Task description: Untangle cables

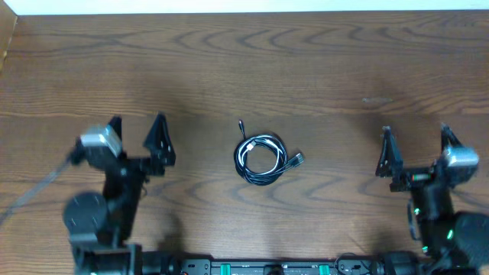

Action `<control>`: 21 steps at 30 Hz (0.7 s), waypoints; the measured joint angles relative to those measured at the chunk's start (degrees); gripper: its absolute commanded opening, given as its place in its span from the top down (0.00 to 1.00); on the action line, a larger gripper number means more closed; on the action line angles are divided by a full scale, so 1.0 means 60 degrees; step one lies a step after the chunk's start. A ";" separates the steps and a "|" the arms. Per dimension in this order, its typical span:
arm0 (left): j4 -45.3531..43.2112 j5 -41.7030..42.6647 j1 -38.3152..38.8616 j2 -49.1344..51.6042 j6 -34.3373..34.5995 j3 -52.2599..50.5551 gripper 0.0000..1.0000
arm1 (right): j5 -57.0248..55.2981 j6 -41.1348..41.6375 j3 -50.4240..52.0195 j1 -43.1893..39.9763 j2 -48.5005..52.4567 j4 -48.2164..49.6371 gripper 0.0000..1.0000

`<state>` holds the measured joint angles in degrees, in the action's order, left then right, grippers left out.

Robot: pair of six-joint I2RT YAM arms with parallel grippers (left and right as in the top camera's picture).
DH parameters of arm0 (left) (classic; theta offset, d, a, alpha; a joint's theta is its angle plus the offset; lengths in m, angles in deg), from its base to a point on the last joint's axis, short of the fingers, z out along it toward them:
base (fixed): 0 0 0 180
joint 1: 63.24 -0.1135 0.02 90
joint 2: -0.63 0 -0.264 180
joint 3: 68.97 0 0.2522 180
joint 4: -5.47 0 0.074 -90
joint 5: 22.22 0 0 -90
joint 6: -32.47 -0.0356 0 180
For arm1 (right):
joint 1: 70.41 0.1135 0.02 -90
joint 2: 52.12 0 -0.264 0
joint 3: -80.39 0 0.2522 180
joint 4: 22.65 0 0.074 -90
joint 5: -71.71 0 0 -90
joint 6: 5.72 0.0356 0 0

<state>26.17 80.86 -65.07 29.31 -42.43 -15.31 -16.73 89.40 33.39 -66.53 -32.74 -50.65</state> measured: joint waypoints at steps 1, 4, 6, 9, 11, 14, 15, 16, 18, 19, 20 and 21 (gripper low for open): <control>0.0240 0.0240 0.0051 0.0495 0.0073 0.0561 0.11 | 0.0299 0.0189 -0.0794 0.0000 0.0729 -0.0732 0.01; 0.0914 0.1147 0.0306 0.1945 0.0251 0.2146 0.11 | 0.1315 0.0506 -0.2827 0.0004 0.2699 -0.2812 0.01; 0.1209 0.1832 0.0430 0.2626 0.0302 0.2841 0.11 | 0.1963 0.0623 -0.4193 0.0000 0.3956 -0.4452 0.01; 0.1344 0.2801 0.0503 0.3198 0.0317 0.3366 0.11 | 0.2670 0.0743 -0.6054 0.0000 0.5745 -0.6400 0.01; 0.1443 0.3166 0.0506 0.3264 0.0350 0.3395 0.11 | 0.2827 0.0743 -0.6696 0.0000 0.6466 -0.6896 0.01; 0.1763 0.3486 0.0506 0.3253 0.0270 0.3399 0.11 | 0.2994 0.0739 -0.7056 0.0004 0.7391 -0.7209 0.01; 0.1960 0.3519 0.0506 0.3253 0.0146 0.3417 0.11 | 0.2994 0.0721 -0.7060 0.0007 0.7624 -0.7267 0.01; 0.2251 0.3446 0.0510 0.3249 -0.0036 0.3428 0.11 | 0.2973 0.0699 -0.7060 0.0029 0.7912 -0.7311 0.01; 0.3300 0.2754 0.0528 0.3238 -0.0437 0.3475 0.11 | 0.2546 0.0634 -0.7060 0.0211 0.8477 -0.7420 0.01; 0.3734 0.2284 0.0528 0.3238 -0.0597 0.3483 0.11 | 0.2328 0.0616 -0.7060 0.0335 0.8684 -0.7493 0.01; 0.4233 0.1683 0.0532 0.3238 -0.0790 0.3483 0.11 | 0.2025 0.0590 -0.7060 0.0528 0.8939 -0.7566 0.01; 0.4645 0.1049 0.0528 0.3242 -0.0943 0.3483 0.11 | 0.1690 0.0572 -0.7060 0.0743 0.9151 -0.7650 0.01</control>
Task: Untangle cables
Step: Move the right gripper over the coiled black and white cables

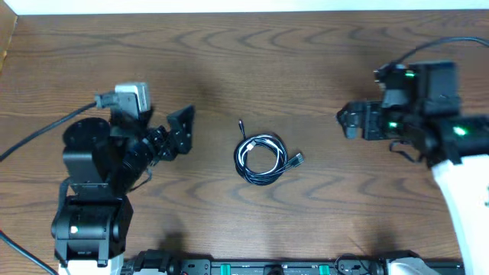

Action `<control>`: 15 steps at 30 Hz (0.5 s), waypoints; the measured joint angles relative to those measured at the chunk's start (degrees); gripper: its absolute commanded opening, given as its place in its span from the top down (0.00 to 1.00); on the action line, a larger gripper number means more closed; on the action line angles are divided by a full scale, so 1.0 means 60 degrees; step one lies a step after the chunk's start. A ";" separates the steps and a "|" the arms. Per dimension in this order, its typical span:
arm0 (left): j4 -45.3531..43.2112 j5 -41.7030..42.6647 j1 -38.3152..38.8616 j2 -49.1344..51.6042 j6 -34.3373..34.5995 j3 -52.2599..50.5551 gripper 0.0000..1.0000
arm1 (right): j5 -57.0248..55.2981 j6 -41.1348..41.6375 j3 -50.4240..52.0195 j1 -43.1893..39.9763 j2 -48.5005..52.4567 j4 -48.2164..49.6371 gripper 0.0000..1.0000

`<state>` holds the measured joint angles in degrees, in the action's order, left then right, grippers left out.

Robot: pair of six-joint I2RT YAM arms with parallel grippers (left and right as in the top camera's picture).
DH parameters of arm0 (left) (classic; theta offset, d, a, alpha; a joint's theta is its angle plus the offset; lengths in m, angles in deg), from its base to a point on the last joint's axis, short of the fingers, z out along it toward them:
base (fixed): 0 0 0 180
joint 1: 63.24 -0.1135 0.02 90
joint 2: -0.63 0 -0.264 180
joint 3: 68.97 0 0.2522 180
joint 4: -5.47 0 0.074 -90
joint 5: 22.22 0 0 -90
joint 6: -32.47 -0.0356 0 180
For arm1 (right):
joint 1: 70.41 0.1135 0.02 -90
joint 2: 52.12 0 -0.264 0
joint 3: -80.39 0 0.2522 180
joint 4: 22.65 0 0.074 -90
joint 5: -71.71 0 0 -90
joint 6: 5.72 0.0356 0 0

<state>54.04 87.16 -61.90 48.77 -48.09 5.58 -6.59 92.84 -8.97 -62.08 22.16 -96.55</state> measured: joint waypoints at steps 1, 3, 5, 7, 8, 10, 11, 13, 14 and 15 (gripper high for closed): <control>0.0350 -0.0685 0.0000 0.0015 -0.0146 0.0000 0.11 | -0.0350 -0.0007 0.0000 0.0255 0.0200 -0.0087 0.01; 0.0568 -0.1647 0.0000 0.0015 -0.0335 0.0000 0.11 | -0.1075 -0.0011 0.0000 0.0867 0.0586 -0.0193 0.01; 0.0426 -0.2481 0.0000 0.0007 -0.0437 0.0000 0.11 | -0.1683 -0.0015 0.0000 0.1413 0.0903 -0.0248 0.01; 0.0211 -0.3045 0.0000 0.0011 -0.0503 0.0018 0.11 | -0.2091 -0.0015 0.0000 0.1851 0.1137 -0.0259 0.01; 0.0182 -0.3370 0.0000 0.0018 -0.0550 0.0058 0.11 | -0.2226 -0.0015 0.0000 0.2025 0.1217 -0.0259 0.01; 0.0291 -0.3956 0.0000 0.0044 -0.0586 0.0146 0.11 | -0.2342 -0.0091 0.0000 0.2331 0.1308 -0.0229 0.01; 0.0433 -0.4229 0.0000 0.0091 -0.0590 0.0193 0.11 | -0.2299 -0.0237 0.0000 0.2495 0.1308 -0.0171 0.01; 0.0608 -0.4546 0.0000 0.0178 -0.0594 0.0222 0.11 | -0.2007 -0.0565 0.0000 0.2892 0.1304 0.0131 0.01; 0.0670 -0.4623 0.0000 0.0251 -0.0601 0.0222 0.11 | -0.1851 -0.0652 0.0000 0.3071 0.1308 0.0302 0.01; 0.0688 -0.4666 0.0000 0.0310 -0.0616 0.0222 0.11 | -0.1654 -0.0732 0.0000 0.3311 0.1308 0.0619 0.01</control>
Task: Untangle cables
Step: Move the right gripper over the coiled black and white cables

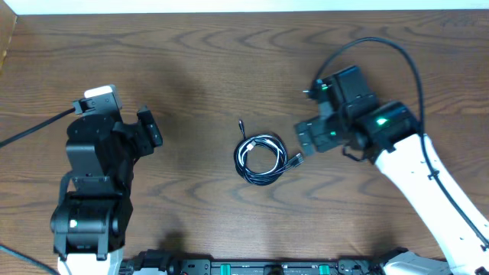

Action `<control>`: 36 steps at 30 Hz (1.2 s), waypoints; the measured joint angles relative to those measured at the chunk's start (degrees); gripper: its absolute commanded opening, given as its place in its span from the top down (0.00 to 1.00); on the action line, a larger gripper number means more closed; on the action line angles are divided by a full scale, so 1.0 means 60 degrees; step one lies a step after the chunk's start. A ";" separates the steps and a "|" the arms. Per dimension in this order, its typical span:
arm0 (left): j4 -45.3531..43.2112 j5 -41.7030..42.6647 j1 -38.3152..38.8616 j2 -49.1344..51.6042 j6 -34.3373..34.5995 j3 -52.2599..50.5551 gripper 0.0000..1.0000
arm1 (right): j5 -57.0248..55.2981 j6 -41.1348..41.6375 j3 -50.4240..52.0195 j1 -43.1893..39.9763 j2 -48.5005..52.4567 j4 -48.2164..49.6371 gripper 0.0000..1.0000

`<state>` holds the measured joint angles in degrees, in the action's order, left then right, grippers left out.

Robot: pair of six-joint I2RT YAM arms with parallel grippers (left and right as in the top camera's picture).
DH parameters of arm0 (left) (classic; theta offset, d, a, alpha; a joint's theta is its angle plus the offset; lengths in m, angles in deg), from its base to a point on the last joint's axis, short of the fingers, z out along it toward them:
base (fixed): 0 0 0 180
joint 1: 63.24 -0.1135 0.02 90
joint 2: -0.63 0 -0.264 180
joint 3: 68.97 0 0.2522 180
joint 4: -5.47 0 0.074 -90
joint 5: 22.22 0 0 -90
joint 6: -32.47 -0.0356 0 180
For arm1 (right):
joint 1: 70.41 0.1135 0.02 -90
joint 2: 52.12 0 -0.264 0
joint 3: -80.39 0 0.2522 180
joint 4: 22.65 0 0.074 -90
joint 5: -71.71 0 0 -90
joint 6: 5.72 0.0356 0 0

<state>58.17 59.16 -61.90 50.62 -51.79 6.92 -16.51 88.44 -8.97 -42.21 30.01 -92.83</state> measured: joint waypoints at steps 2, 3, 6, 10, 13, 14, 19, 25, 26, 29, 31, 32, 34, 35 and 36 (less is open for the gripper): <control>0.0000 -0.0066 0.0000 0.0098 -0.0004 0.0000 0.11 | 0.0339 0.0011 0.0000 0.0386 0.0000 0.0503 0.01; 0.0004 -0.0091 0.0000 0.0109 -0.0004 0.0000 0.11 | 0.0543 0.0062 0.0000 0.0623 0.0004 0.0856 0.01; -0.0007 -0.0127 0.0000 0.0087 -0.0004 0.0000 0.11 | 0.0940 0.0248 0.0000 0.1089 0.0109 0.1406 0.01; -0.0007 -0.0127 0.0000 0.0087 -0.0004 0.0000 0.12 | 0.0892 0.1038 -0.0004 0.1657 0.0576 0.1581 0.01; 0.0004 -0.0127 0.0000 0.0091 -0.0004 0.0000 0.12 | 0.0470 0.1931 0.0000 0.1978 0.1086 0.1512 0.08; 0.0007 -0.0127 0.0000 0.0098 -0.0004 0.0000 0.12 | 0.0364 0.2175 0.0000 0.2076 0.1300 0.1508 0.13; 0.0004 -0.0127 0.0000 0.0189 -0.0004 0.0000 0.12 | 0.0171 0.2962 0.0000 0.2641 0.2444 0.1534 0.22; 0.0004 -0.0127 0.0000 0.0193 -0.0004 0.0000 0.12 | 0.0361 0.3235 0.0007 0.3446 0.2914 0.1300 0.24; 0.0004 -0.0127 0.0000 0.0197 -0.0004 0.0000 0.11 | 0.0386 0.3253 0.0007 0.3566 0.2914 0.1180 0.25; 0.0007 -0.0127 0.0000 0.0197 -0.0004 0.0000 0.11 | 0.0306 0.3271 0.0011 0.3865 0.2914 0.0648 0.35; 0.0004 -0.0127 0.0000 0.0197 -0.0004 0.0000 0.12 | 0.0117 0.3286 0.0011 0.3985 0.2929 0.0368 0.41; 0.0004 -0.0127 0.0000 0.0197 -0.0004 0.0000 0.12 | -0.0011 0.3330 0.0011 0.4033 0.2958 0.0251 0.41; 0.0007 -0.0127 0.0000 0.0197 -0.0004 0.0000 0.11 | -0.0164 0.3333 0.0011 0.4065 0.3038 0.0233 0.37; 0.0004 -0.0127 0.0000 0.0197 -0.0004 0.0000 0.11 | -0.0237 0.3351 0.0011 0.4065 0.3100 0.0240 0.36; 0.0004 -0.0127 0.0000 0.0197 -0.0004 0.0000 0.12 | -0.0284 0.3351 0.0011 0.4065 0.3177 0.0244 0.35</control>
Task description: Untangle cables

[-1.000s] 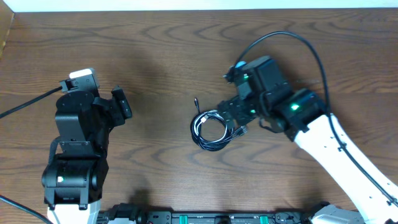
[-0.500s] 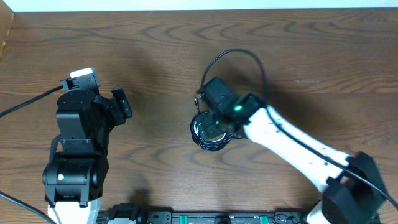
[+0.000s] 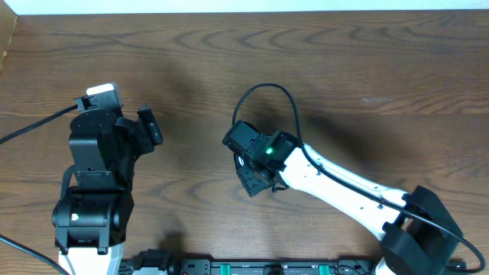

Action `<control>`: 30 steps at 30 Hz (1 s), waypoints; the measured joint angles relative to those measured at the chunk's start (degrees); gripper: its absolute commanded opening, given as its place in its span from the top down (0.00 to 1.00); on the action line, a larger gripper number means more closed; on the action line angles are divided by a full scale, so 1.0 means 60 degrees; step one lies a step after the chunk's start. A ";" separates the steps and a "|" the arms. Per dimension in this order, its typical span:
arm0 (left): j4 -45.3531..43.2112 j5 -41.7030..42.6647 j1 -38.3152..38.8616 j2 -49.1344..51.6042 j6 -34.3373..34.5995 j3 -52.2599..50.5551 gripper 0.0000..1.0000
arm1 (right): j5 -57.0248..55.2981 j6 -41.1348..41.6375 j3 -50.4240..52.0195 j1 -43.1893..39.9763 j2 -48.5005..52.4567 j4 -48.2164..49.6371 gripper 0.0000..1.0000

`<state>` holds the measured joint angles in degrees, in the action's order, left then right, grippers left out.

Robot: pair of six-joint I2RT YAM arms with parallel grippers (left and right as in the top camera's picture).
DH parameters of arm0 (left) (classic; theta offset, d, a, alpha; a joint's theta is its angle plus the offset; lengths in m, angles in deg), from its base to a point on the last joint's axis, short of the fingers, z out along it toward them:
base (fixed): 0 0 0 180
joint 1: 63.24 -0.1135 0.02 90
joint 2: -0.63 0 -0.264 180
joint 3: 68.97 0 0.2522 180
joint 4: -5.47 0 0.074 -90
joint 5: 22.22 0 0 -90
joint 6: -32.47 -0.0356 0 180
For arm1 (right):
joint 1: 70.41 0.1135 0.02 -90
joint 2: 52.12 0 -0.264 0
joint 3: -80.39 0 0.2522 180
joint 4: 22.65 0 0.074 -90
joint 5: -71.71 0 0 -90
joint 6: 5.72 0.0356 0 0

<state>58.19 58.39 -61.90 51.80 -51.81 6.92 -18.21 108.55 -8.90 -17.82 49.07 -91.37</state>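
My right arm reaches from the lower right to the table's middle. Its wrist and gripper [image 3: 250, 177] sit right over the spot where the coiled black cable lies, so the coil is hidden and I cannot tell how the jaws stand. A black loop arching above that wrist is the arm's own lead. My left gripper [image 3: 149, 128] hovers at the left, well apart from the middle, with its fingers seen end-on, so their state does not show.
The brown wooden table [image 3: 244, 53] stretches across the view, with a white strip along its far edge. The left arm's base [image 3: 88, 221] stands at the lower left, and the right arm's base [image 3: 416, 237] at the lower right.
My right arm has moved from just right of the coil, near its plug, to directly over it, covering it. The left arm has barely shifted.
Both arms stood at the table's sides with open grippers, the coil lying free in the middle. Then both arms had risen, the right one at the far right. It was later beside the coil's plug, and now covers the coil; the left stayed at the left.
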 measured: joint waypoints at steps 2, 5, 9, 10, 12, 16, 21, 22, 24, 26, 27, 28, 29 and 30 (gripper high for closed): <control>0.0000 0.0004 0.0000 0.0000 0.0000 0.0000 0.12 | -0.0076 -0.0047 0.0000 -0.0004 0.0157 0.0066 0.35; 0.0000 0.0004 0.0000 0.0000 0.0000 0.0000 0.11 | -0.0164 -0.0248 0.0000 0.0000 0.0448 0.0244 0.50; 0.0004 0.0007 0.0000 0.0000 0.0000 0.0000 0.12 | -0.0197 -0.0517 0.0004 0.0000 0.0863 0.0543 0.55; 0.0000 0.0007 0.0000 0.0000 0.0000 0.0000 0.12 | -0.0193 -0.0623 0.0007 0.0000 0.0911 0.0729 0.55; 0.0004 0.0007 0.0000 0.0000 0.0000 0.0000 0.11 | -0.0189 -0.0725 0.0007 0.0000 0.0922 0.0958 0.55; 0.0004 0.0007 0.0000 0.0000 0.0000 0.0000 0.12 | -0.0189 -0.0838 0.0007 0.0000 0.0922 0.1373 0.55; 0.0000 0.0007 0.0000 0.0000 0.0000 0.0000 0.12 | -0.0189 -0.0911 0.0007 0.0000 0.0922 0.1723 0.59; 0.0004 0.0007 0.0000 0.0000 0.0000 0.0000 0.12 | -0.0193 -0.0914 0.0007 0.0000 0.0922 0.1818 0.60; 0.0000 0.0004 0.0000 0.0000 0.0000 0.0000 0.11 | -0.0193 -0.0933 0.0007 0.0000 0.0922 0.1996 0.64; 0.0000 0.0007 0.0000 0.0000 0.0000 0.0000 0.11 | -0.0189 -0.0943 0.0007 0.0000 0.0922 0.2135 0.64; 0.0000 0.0004 0.0000 0.0000 0.0000 0.0000 0.11 | -0.0189 -0.0943 0.0007 0.0000 0.0922 0.2193 0.64; 0.0000 0.0007 0.0000 0.0000 0.0000 0.0000 0.12 | -0.0193 -0.0943 0.0007 0.0000 0.0922 0.2237 0.64; 0.0000 0.0007 0.0000 0.0000 0.0000 0.0000 0.12 | -0.0189 -0.0943 0.0007 0.0000 0.0929 0.2273 0.64; 0.0000 0.0004 0.0000 0.0000 0.0000 0.0000 0.11 | -0.0193 -0.0943 0.0007 0.0000 0.0940 0.2291 0.65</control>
<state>58.19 58.42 -61.90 51.80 -51.81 6.92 -19.37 102.89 -8.86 -17.82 54.71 -77.62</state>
